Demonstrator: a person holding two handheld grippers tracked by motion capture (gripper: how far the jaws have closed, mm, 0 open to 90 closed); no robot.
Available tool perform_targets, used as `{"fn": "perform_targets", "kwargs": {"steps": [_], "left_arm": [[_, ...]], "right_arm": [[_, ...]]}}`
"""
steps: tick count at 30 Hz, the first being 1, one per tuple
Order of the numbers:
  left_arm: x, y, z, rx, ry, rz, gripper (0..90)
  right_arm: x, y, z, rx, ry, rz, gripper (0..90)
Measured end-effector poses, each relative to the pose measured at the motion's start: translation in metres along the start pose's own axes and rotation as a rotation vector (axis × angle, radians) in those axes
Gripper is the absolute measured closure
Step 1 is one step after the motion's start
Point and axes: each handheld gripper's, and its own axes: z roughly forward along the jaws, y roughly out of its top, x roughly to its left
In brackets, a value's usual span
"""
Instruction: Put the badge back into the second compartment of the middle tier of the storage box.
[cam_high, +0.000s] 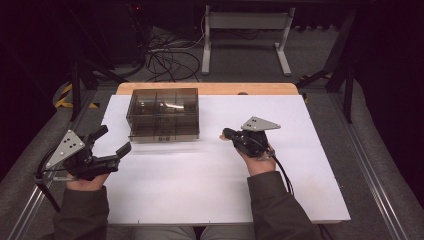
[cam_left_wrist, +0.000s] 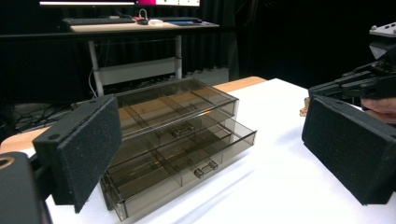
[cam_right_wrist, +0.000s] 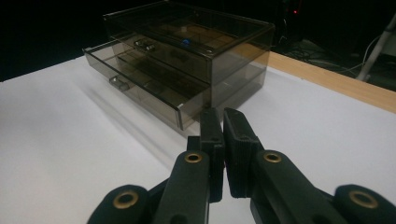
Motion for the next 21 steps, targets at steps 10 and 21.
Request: {"fn": "perform_targets", "kwargs": {"steps": [10, 21], "left_arm": [[-0.001, 0.001, 0.000, 0.003, -0.002, 0.007, 5.8], [-0.001, 0.001, 0.001, 0.003, -0.007, 0.002, 5.8]], "right_arm": [[0.021, 0.013, 0.029, 0.001, 0.045, -0.034, 87.5], [0.035, 0.019, 0.049, 0.000, 0.082, -0.036, 87.4]]}}
